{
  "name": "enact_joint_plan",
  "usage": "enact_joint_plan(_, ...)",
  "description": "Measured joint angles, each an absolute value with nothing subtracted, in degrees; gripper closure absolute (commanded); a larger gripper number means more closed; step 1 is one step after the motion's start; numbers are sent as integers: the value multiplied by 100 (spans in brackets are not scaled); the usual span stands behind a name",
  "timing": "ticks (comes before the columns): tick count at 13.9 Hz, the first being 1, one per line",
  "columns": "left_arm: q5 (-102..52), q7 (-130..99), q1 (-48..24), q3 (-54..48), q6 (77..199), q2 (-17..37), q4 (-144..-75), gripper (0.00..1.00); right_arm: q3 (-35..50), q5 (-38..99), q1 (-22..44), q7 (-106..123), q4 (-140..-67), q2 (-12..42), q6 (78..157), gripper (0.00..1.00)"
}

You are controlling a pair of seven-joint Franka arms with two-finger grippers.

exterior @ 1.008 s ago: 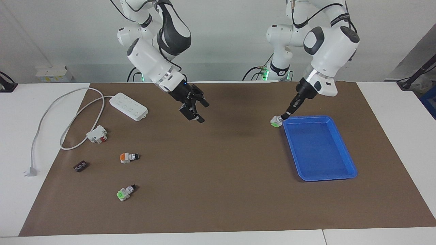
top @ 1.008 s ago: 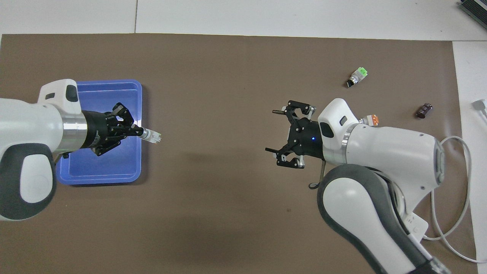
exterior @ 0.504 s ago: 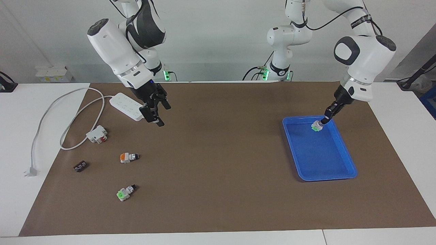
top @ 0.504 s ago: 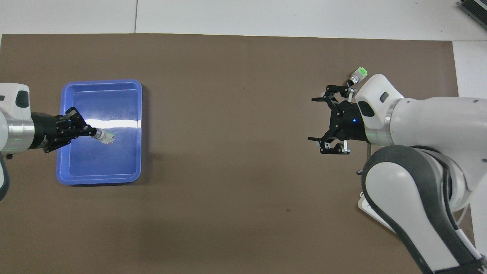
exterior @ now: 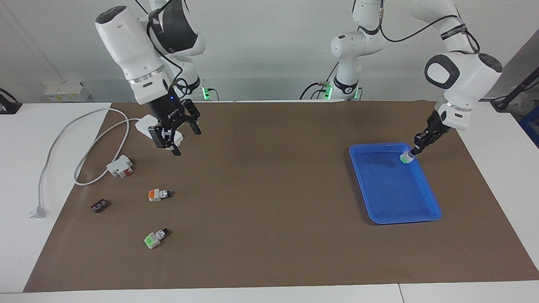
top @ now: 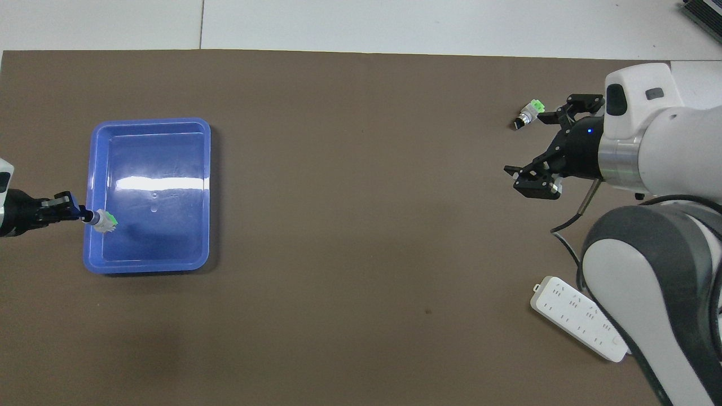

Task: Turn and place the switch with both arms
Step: 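Move the switch over the tray with the left gripper while the right gripper withdraws, then release the switch into the tray and retract the left gripper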

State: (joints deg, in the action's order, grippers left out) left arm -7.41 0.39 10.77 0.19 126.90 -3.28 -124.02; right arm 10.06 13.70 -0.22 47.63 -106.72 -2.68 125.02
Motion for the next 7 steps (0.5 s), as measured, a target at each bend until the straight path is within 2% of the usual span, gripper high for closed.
enact_joint_plan(1,-619,39,1069,-18,12637,-311,-12300,14,1009,1359,-22,4348,-10652,-268,12497,0)
enact_joint_plan(3,-562,39,1028,-62,12237,-210,-11868,14,1010,1352,-21,3633,-10634,-268,12497,0)
enact_joint_plan(7,-553,-105,825,-69,10674,203,-10344,11,1029,1347,-5,2514,-10583,-267,12497,0)
